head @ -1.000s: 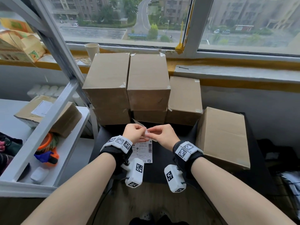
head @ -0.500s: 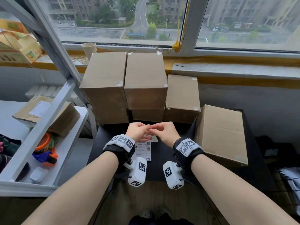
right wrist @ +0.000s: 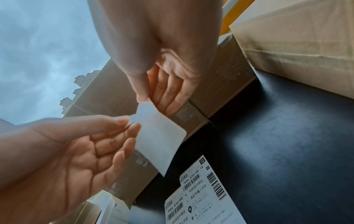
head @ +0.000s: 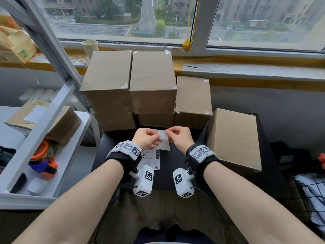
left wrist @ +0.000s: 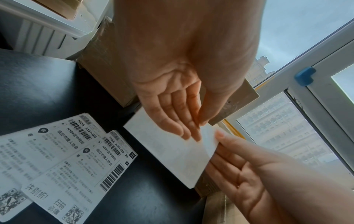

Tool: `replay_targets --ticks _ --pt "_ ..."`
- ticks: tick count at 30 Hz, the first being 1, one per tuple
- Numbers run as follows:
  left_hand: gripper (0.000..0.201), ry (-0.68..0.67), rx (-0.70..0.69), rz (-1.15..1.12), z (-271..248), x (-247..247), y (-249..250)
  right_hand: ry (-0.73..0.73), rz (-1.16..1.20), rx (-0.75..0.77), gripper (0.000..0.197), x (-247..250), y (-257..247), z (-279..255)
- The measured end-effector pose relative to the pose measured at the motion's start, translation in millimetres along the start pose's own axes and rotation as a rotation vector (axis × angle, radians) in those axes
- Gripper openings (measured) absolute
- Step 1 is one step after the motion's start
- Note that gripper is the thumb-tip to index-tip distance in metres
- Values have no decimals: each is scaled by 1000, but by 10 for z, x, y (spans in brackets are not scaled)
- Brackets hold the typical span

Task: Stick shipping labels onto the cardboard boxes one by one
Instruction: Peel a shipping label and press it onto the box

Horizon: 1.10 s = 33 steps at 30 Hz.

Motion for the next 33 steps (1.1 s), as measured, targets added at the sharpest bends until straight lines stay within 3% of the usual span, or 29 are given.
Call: replay_targets --ticks 3,7,12,20,33 --pt "11 21 34 12 7 30 -70 66 30 -35 16 58 53 -3" --pt "16 49 78 19 36 77 -206 153 32 -54 8 180 99 -15" --pt "15 89 88 92 61 138 -402 243 23 -78 14 290 151 -24" --pt "18 160 215 144 154 284 -755 399 -148 -118 13 464 186 -38" --pt "13 206 370 272 92 447 -1059 469 -349 -122 17 574 80 -100"
Point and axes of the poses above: each hand's wrist, its own z-axis towards the middle knuckle, its own x-axis out of the back of the hand, y = z × x, the point moved 2 cm from there along z, towards the middle knuckle, and after that the axes turned 15 degrees about -y, right-handed, at the moved point
